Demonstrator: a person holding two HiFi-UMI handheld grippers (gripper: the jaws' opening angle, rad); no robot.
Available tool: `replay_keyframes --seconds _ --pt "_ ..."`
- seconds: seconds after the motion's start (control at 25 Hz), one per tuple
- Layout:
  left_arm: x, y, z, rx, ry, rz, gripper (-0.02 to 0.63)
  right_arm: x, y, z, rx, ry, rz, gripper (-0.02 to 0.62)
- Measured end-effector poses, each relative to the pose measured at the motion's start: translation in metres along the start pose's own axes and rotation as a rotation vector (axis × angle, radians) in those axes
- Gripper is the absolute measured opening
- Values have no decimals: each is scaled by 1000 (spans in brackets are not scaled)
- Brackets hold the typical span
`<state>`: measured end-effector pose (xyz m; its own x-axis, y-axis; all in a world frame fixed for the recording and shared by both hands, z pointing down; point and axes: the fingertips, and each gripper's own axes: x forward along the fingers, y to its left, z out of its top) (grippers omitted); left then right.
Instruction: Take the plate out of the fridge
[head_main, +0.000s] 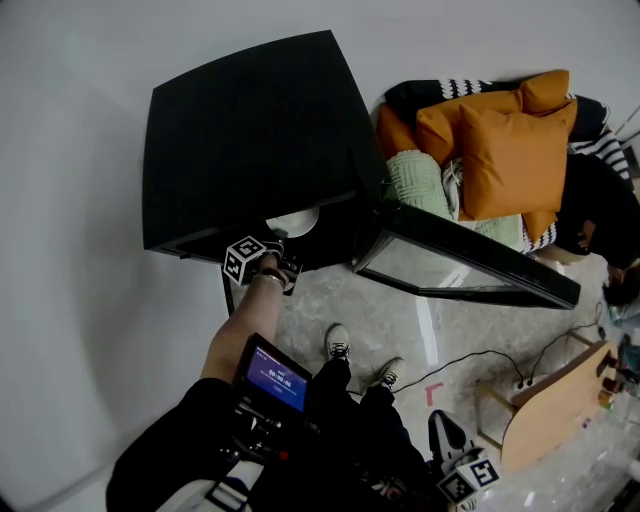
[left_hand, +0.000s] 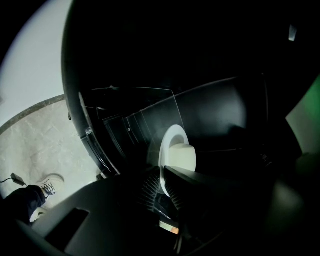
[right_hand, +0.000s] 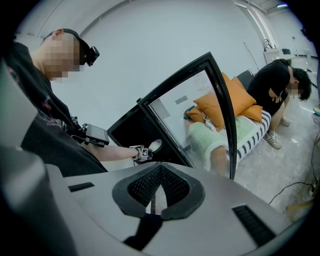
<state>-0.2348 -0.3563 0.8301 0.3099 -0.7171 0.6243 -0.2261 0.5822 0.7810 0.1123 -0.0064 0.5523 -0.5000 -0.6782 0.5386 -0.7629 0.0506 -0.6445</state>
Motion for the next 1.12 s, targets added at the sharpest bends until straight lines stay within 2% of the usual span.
replay_keyframes --seconds 0.68,1.12 --pt "-38 28 -23 -59 -27 0 32 10 6 6 -47 55 74 3" --pt "-46 33 -36 -96 -41 -28 32 12 3 7 -37 59 77 3"
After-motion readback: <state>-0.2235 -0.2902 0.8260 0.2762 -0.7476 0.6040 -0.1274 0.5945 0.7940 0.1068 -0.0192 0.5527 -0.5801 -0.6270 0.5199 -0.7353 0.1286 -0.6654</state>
